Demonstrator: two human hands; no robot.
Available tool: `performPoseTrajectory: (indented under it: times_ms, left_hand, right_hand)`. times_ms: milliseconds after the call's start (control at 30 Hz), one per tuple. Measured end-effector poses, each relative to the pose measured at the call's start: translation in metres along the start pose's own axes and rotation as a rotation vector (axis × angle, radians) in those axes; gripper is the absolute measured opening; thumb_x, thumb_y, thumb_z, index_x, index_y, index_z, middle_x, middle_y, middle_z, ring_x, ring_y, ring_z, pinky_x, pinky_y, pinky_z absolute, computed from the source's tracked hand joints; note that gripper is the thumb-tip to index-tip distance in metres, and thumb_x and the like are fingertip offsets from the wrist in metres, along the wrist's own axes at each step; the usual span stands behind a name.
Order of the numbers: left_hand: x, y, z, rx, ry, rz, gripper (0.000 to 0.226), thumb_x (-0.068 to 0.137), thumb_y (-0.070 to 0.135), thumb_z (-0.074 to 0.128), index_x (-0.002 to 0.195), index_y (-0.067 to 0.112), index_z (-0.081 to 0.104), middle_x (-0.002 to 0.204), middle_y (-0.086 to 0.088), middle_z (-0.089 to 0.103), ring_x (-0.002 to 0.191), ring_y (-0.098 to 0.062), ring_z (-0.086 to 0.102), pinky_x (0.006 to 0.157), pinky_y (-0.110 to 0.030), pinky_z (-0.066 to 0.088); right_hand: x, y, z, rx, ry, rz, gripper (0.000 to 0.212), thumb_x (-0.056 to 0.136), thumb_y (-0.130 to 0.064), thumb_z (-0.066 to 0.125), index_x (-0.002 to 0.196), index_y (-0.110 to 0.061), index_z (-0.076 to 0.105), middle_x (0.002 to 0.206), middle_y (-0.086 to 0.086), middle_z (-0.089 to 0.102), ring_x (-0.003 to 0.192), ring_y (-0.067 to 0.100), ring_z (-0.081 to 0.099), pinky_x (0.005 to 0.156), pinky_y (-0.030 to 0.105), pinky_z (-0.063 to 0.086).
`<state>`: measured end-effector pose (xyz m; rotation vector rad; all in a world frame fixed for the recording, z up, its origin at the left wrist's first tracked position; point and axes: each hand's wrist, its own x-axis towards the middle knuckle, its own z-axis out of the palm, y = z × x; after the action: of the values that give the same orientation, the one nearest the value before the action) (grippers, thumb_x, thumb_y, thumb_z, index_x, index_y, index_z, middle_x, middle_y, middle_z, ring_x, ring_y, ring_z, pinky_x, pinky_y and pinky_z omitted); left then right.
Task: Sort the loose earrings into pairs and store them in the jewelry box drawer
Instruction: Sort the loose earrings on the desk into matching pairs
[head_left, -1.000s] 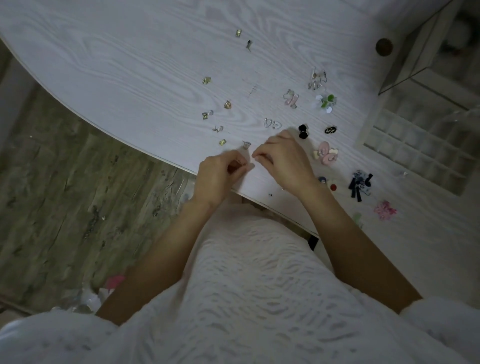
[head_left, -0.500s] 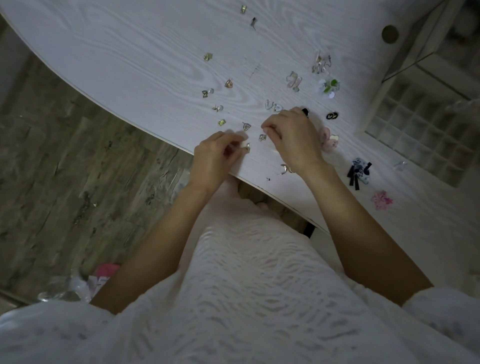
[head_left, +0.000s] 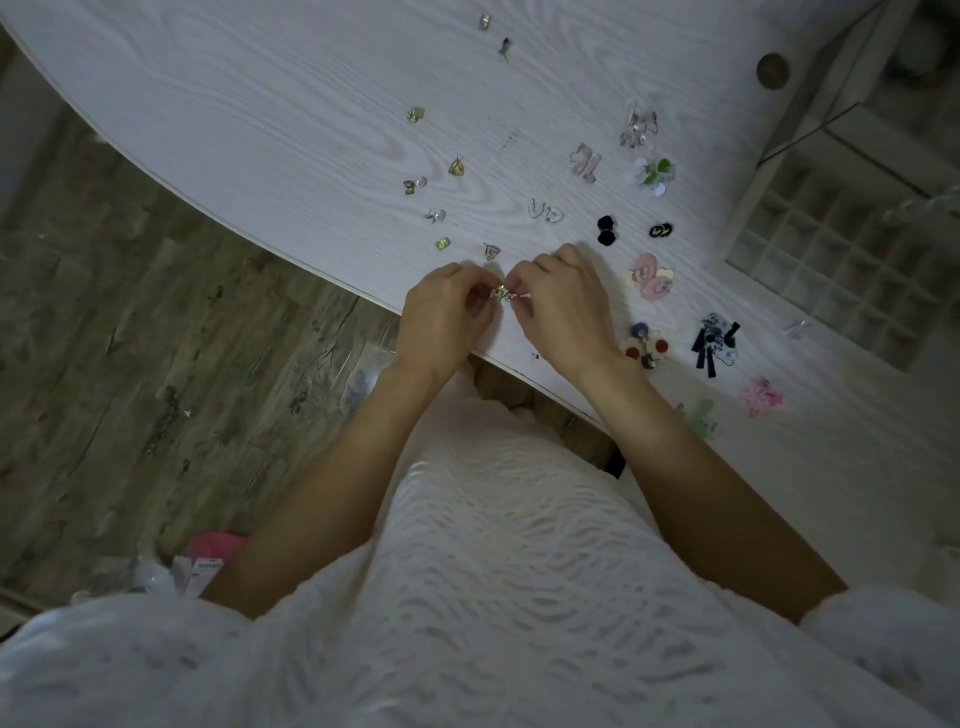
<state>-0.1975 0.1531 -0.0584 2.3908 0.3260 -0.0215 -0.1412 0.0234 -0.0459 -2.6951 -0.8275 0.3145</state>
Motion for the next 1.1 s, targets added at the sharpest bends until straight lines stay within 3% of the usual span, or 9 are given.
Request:
performPoseTrajectory:
  times_ms: [133, 333, 433, 633, 833, 900, 1000, 1100]
  left_hand:
    - [0.0, 0.002, 0.004, -0.053, 0.002, -0.024, 0.015, 0.079, 0.015, 0.066, 0.094, 0.014, 0.07, 0.083, -0.004, 0.07, 0.076, -0.019, 0.064, 0.068, -0.027, 0.046]
    - [-0.001, 0.002, 0.002, -0.095, -0.032, -0.026, 0.017, 0.079, 0.012, 0.066, 0.095, 0.016, 0.07, 0.085, -0.002, 0.07, 0.076, -0.015, 0.063, 0.067, -0.017, 0.039]
    - [-0.004, 0.001, -0.001, -0.088, -0.029, -0.003, 0.016, 0.081, 0.012, 0.065, 0.096, 0.015, 0.07, 0.085, -0.003, 0.07, 0.075, -0.016, 0.063, 0.068, -0.023, 0.045]
    - [-0.007, -0.014, -0.022, -0.112, 0.083, -0.028, 0.013, 0.086, 0.018, 0.06, 0.093, 0.015, 0.07, 0.08, -0.003, 0.068, 0.069, -0.016, 0.06, 0.064, -0.034, 0.05]
    - [0.012, -0.041, -0.052, -0.13, 0.183, -0.138, 0.017, 0.085, 0.019, 0.058, 0.099, 0.017, 0.069, 0.089, 0.0, 0.07, 0.077, -0.016, 0.059, 0.073, -0.036, 0.05]
    - [0.025, -0.044, -0.058, -0.122, 0.175, -0.142, 0.02, 0.084, 0.021, 0.058, 0.102, 0.018, 0.067, 0.092, 0.002, 0.069, 0.082, -0.016, 0.058, 0.076, -0.032, 0.047]
    - [0.055, -0.043, -0.06, -0.049, 0.118, -0.087, 0.023, 0.083, 0.022, 0.061, 0.106, 0.019, 0.065, 0.099, 0.0, 0.067, 0.088, -0.019, 0.056, 0.076, -0.021, 0.035]
    - [0.09, -0.038, -0.053, 0.119, 0.033, 0.027, 0.028, 0.082, 0.019, 0.059, 0.109, 0.015, 0.064, 0.105, -0.008, 0.065, 0.094, -0.029, 0.055, 0.081, -0.028, 0.036]
  right_hand:
    - [-0.002, 0.002, 0.001, 0.037, -0.002, 0.042, 0.02, 0.083, -0.014, 0.066, 0.102, -0.008, 0.065, 0.093, 0.008, 0.07, 0.096, 0.027, 0.052, 0.082, 0.037, 0.043]
    - [-0.001, 0.0, 0.001, 0.051, 0.009, 0.071, 0.019, 0.083, -0.015, 0.066, 0.101, -0.008, 0.065, 0.093, 0.008, 0.07, 0.095, 0.027, 0.053, 0.084, 0.036, 0.04]
    - [-0.001, 0.001, -0.002, 0.064, 0.005, 0.069, 0.019, 0.082, -0.015, 0.067, 0.1, -0.009, 0.066, 0.092, 0.007, 0.071, 0.095, 0.026, 0.054, 0.085, 0.036, 0.04]
    - [0.001, 0.004, -0.015, 0.171, 0.07, 0.056, 0.02, 0.078, -0.01, 0.07, 0.098, -0.011, 0.067, 0.09, 0.004, 0.071, 0.092, 0.026, 0.055, 0.083, 0.038, 0.042]
    - [0.03, -0.008, -0.011, 0.177, 0.052, 0.0, 0.022, 0.078, -0.006, 0.068, 0.1, -0.011, 0.066, 0.094, 0.007, 0.068, 0.092, 0.028, 0.055, 0.083, 0.039, 0.043]
    - [0.039, -0.011, -0.004, 0.162, -0.014, -0.028, 0.022, 0.078, -0.003, 0.068, 0.098, -0.01, 0.066, 0.096, 0.009, 0.066, 0.091, 0.028, 0.055, 0.082, 0.035, 0.043]
    - [0.05, -0.01, 0.0, 0.2, -0.049, 0.007, 0.012, 0.079, 0.0, 0.066, 0.09, -0.006, 0.068, 0.094, 0.011, 0.063, 0.08, 0.025, 0.059, 0.066, 0.031, 0.047]
    - [0.057, -0.008, -0.001, 0.222, -0.035, 0.069, 0.01, 0.082, -0.002, 0.065, 0.092, -0.004, 0.068, 0.096, 0.012, 0.063, 0.077, 0.024, 0.061, 0.069, 0.037, 0.053]
